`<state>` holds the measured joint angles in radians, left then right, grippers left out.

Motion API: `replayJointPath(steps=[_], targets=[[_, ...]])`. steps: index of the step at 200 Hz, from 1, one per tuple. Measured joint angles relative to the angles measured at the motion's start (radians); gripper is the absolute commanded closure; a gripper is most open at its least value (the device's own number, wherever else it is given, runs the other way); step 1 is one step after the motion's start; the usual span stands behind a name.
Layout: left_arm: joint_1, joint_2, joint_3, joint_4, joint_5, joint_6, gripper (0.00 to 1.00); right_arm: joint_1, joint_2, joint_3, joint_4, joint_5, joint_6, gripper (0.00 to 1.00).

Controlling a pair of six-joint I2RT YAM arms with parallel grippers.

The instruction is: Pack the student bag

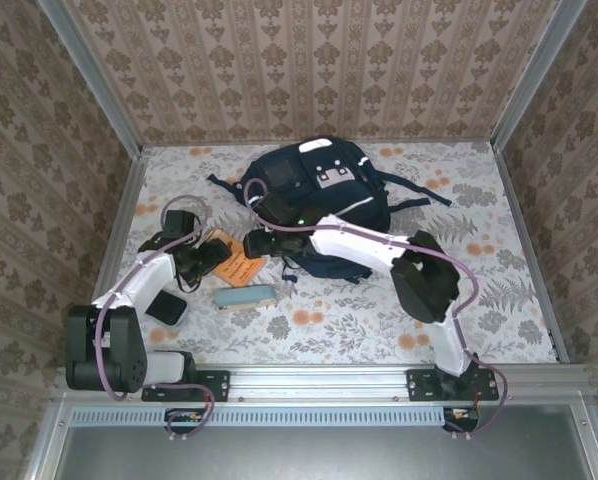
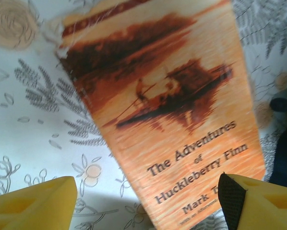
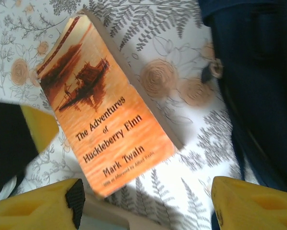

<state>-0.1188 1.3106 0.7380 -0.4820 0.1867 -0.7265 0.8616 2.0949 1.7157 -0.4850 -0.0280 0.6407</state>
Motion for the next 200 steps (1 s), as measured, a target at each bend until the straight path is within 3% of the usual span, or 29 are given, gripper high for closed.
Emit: replayJointPath(steps=[65, 108, 200], targets=[[0.035, -0.001, -0.089, 0.097, 0.061, -0.035, 0.28, -0.004, 0.257, 0.221, -0.072, -0.038, -0.048, 0.51], [0.037, 0.033, -0.095, 0.176, 0.114, -0.042, 0.28, -0.004, 0.274, 0.232, -0.081, -0.063, -0.047, 0.58], [0.053, 0.082, -0.135, 0.285, 0.219, -0.059, 0.26, -0.025, 0.266, 0.16, 0.027, -0.185, 0.023, 0.62]])
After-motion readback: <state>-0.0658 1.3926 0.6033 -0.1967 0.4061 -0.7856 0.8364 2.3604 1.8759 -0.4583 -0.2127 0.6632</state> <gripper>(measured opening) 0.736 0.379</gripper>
